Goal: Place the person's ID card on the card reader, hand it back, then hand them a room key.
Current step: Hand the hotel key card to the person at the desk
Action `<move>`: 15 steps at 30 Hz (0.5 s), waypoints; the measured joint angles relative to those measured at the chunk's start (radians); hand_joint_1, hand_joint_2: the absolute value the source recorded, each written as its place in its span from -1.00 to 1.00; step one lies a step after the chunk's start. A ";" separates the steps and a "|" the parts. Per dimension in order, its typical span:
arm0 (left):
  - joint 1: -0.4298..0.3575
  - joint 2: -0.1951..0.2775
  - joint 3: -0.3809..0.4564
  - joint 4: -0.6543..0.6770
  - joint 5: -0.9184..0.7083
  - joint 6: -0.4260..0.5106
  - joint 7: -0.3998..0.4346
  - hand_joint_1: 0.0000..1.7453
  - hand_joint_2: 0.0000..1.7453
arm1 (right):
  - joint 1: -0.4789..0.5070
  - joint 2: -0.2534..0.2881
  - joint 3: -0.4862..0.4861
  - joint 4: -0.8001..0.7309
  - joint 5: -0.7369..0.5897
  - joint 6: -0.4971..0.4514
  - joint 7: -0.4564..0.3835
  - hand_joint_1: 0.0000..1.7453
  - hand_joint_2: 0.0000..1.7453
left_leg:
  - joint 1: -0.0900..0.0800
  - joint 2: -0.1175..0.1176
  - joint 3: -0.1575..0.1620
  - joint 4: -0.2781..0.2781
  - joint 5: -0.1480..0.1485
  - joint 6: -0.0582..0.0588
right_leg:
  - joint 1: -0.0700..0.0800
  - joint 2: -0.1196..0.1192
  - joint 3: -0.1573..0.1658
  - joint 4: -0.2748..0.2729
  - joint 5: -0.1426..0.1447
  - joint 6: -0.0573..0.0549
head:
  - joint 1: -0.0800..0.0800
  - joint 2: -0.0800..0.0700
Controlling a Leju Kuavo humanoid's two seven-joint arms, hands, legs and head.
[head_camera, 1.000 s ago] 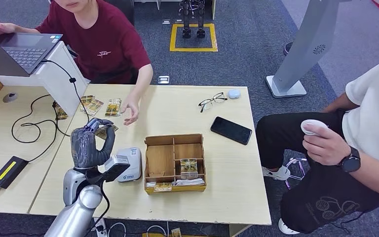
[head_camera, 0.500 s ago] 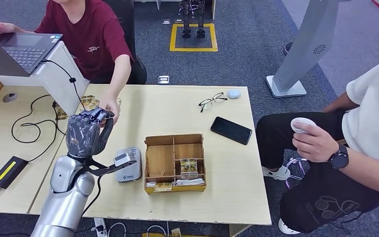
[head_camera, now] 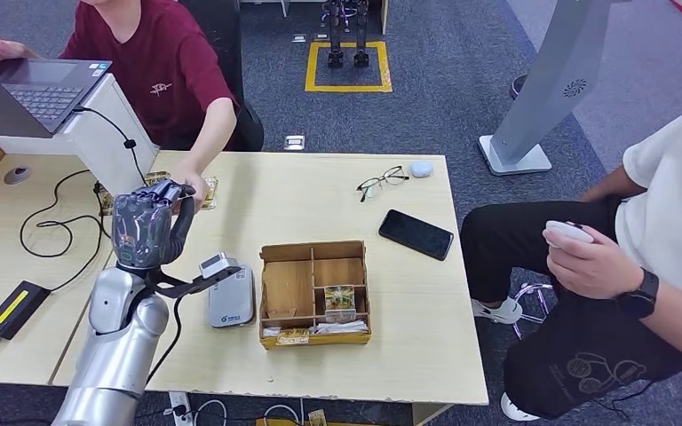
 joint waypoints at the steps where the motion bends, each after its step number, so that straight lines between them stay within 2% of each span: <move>1: -0.001 -0.001 0.002 0.002 0.002 0.000 -0.003 1.00 1.00 | 0.000 0.000 0.000 0.000 0.000 -0.001 0.000 -1.00 1.00 | 0.000 0.000 0.000 0.000 0.000 0.000 | 0.000 0.000 0.000 0.000 0.000 0.000 | 0.000 0.000; 5: -0.004 -0.008 0.009 0.013 0.034 0.000 -0.034 -1.00 1.00 | 0.000 0.001 0.000 -0.001 0.000 -0.008 0.003 -1.00 1.00 | 0.000 0.000 0.000 0.000 0.000 0.000 | 0.000 0.000 0.000 0.000 0.000 0.000 | 0.000 0.000; 7: -0.007 -0.010 0.010 0.021 0.060 0.000 -0.044 -1.00 1.00 | 0.000 0.002 0.000 -0.001 0.000 -0.010 0.004 -1.00 1.00 | 0.000 0.000 0.000 0.000 0.000 0.000 | 0.000 0.000 0.000 0.000 0.000 0.000 | 0.000 0.000; 10: -0.020 -0.011 0.003 0.053 0.171 -0.007 -0.011 -1.00 -0.50 | 0.000 0.003 0.000 -0.002 -0.003 -0.015 0.002 -1.00 1.00 | 0.000 0.000 0.000 0.000 0.000 0.000 | 0.000 0.000 -0.001 0.000 0.000 0.000 | 0.000 0.000; 11: -0.024 -0.010 -0.007 0.063 0.225 -0.019 0.016 -1.00 -0.50 | 0.000 0.004 -0.001 -0.002 -0.005 -0.018 0.000 -1.00 1.00 | 0.000 0.000 0.000 0.000 0.000 0.000 | 0.000 0.000 -0.001 0.000 0.000 0.000 | 0.000 0.000; 14: -0.023 -0.003 -0.059 0.072 0.401 -0.090 0.079 -1.00 1.00 | 0.004 0.005 -0.004 -0.002 -0.018 -0.034 -0.007 -1.00 1.00 | 0.000 0.000 0.000 0.000 0.000 0.000 | 0.000 0.000 0.000 0.000 0.000 0.000 | 0.000 0.000; 15: -0.016 0.002 -0.080 0.066 0.459 -0.125 0.088 -1.00 1.00 | 0.007 0.006 -0.007 -0.002 -0.024 -0.040 -0.011 -1.00 1.00 | 0.000 0.000 -0.001 0.000 0.000 0.000 | 0.000 0.000 0.000 0.000 0.000 0.000 | 0.000 0.000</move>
